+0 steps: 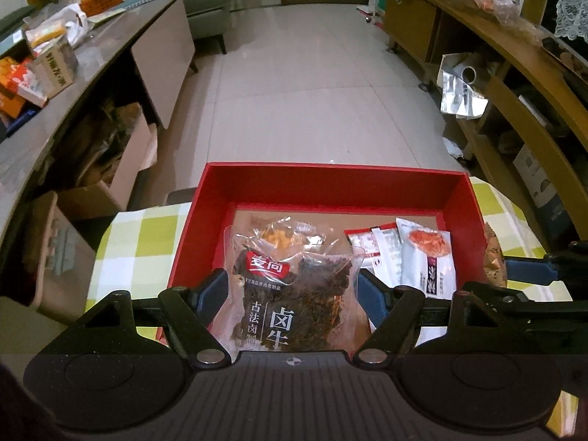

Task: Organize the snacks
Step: 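Lift both held packages and carry them over the red box, then lower the jerky bag into the box with the left tool while the right drops the gold packet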

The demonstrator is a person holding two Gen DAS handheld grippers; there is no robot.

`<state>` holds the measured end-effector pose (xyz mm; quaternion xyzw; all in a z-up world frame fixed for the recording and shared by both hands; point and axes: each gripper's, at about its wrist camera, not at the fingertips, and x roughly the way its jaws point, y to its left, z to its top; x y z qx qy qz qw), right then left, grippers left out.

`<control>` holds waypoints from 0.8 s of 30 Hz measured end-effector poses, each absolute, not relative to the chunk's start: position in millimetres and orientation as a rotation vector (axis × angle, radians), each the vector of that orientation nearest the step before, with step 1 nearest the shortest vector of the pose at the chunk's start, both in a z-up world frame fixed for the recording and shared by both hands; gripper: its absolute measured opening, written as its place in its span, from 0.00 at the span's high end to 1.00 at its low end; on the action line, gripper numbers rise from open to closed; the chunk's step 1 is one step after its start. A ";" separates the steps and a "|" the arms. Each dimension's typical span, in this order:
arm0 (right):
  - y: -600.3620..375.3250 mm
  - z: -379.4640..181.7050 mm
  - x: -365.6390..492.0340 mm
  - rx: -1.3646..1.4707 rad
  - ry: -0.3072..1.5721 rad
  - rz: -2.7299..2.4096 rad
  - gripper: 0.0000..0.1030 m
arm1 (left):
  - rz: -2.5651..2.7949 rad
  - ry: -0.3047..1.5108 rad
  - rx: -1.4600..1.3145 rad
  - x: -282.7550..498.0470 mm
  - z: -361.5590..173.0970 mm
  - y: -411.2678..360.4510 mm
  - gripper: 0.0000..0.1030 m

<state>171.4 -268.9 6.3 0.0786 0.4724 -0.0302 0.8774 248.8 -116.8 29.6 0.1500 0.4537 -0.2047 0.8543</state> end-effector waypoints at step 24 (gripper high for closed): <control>-270.5 -33.5 205.5 0.172 1.026 -0.064 0.56 | -0.396 0.981 0.337 276.5 3.7 -133.2 0.22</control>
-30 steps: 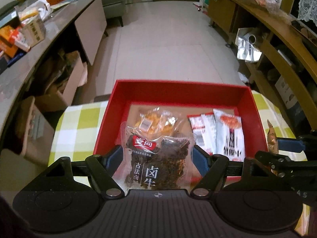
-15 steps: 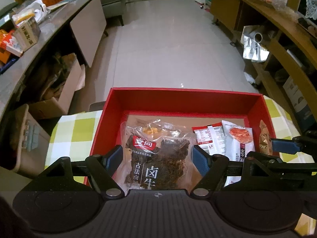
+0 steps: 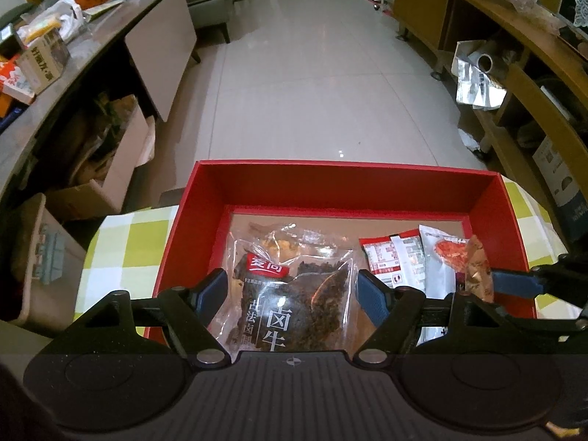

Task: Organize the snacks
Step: 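Lower the jerky bag into the box with the left tool while the right drops the gold packet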

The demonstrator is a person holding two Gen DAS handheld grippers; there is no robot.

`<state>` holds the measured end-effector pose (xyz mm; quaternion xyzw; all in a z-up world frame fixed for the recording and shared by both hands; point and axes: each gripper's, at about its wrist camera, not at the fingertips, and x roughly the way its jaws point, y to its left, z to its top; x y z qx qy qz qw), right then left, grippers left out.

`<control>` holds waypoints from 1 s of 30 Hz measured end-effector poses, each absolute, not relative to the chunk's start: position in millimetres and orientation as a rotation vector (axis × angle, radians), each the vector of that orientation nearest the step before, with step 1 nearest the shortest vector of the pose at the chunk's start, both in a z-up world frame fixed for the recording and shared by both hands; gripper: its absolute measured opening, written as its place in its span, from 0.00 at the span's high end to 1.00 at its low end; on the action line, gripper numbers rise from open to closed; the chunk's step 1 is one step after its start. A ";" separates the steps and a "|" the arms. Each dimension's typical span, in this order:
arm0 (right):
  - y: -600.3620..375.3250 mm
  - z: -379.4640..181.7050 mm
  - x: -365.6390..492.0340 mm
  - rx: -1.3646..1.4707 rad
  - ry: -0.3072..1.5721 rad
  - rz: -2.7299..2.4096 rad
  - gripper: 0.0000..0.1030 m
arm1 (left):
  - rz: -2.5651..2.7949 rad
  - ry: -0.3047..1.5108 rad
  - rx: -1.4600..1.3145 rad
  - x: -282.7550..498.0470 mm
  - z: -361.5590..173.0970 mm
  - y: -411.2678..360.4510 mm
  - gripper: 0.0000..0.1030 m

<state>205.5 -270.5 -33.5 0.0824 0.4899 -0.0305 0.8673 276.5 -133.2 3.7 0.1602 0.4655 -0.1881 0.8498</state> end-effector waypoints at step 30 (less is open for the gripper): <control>-275.8 -20.7 204.3 0.171 0.984 -0.087 0.39 | -0.349 0.949 0.270 282.1 21.6 -129.8 0.06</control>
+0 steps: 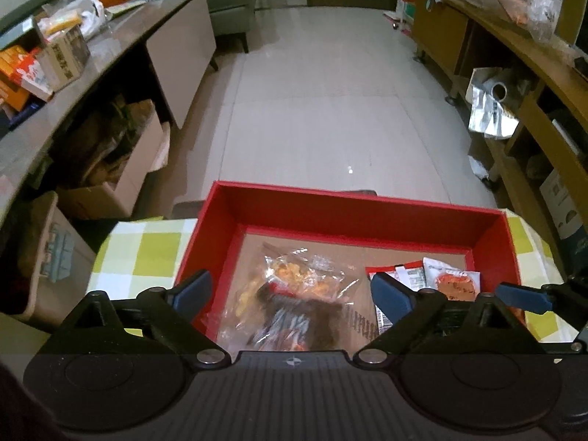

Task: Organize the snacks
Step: 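Lower the jerky bag into the box with the left tool while the right drops the gold packet, then open both tools and withdraw them from the box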

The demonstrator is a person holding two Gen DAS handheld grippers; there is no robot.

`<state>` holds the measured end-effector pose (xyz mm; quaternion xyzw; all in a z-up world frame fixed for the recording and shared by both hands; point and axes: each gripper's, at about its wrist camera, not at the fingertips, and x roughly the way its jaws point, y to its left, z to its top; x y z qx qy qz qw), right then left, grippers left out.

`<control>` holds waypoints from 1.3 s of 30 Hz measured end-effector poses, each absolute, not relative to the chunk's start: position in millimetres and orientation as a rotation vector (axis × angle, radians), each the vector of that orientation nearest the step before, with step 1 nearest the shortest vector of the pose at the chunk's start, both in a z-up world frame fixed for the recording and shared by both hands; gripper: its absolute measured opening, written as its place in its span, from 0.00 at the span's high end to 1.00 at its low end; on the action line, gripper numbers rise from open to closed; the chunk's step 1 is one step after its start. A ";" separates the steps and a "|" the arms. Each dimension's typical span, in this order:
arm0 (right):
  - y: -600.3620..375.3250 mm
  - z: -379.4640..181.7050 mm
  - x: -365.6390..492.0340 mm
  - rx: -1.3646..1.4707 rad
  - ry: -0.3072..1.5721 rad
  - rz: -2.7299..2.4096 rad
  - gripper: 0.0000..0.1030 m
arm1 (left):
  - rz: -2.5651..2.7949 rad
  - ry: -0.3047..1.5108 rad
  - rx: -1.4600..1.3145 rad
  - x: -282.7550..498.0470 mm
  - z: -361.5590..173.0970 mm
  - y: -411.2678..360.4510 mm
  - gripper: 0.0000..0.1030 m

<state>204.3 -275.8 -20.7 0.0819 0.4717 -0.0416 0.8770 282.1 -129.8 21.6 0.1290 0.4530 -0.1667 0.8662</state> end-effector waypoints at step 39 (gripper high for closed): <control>-267.8 13.1 164.5 0.154 1.021 -0.131 0.24 | -0.327 0.993 0.379 225.0 25.1 -97.5 0.05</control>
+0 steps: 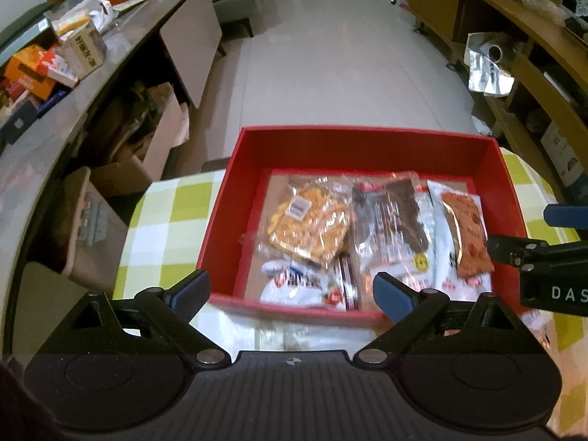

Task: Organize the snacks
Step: 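Open both tools and withdraw them from the box, then move the left tool over the clear bread bag while the right approaches the red Trolli bag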

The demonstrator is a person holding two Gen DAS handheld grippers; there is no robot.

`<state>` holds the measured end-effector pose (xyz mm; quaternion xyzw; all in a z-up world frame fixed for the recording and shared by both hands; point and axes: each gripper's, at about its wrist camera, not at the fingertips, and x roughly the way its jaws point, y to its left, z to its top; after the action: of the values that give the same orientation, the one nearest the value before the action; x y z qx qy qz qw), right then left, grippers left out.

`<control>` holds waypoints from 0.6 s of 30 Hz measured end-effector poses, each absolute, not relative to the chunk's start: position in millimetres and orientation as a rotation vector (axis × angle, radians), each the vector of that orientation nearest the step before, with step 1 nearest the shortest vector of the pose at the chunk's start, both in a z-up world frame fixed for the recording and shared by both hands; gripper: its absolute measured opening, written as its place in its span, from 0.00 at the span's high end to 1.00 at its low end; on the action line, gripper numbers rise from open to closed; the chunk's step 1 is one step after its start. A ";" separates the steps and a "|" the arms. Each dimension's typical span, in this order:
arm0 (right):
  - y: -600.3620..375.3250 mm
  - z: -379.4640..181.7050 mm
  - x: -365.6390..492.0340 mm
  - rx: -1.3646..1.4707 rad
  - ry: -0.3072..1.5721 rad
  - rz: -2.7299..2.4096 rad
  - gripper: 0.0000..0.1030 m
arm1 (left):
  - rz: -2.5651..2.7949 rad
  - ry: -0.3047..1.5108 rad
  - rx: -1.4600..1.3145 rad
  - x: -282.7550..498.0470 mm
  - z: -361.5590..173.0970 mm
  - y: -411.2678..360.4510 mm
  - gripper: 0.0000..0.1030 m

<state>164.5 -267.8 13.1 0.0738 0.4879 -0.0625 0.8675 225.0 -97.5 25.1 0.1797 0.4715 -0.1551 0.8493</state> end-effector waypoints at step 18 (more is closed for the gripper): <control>-216.1 8.4 100.2 0.089 1.103 -0.042 0.21 | -0.360 1.145 0.492 147.2 -17.6 -56.5 0.05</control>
<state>100.2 -216.1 8.4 0.0424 0.5238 -0.0202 0.8505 147.2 -56.5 -17.6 0.2292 0.5334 -0.1677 0.7968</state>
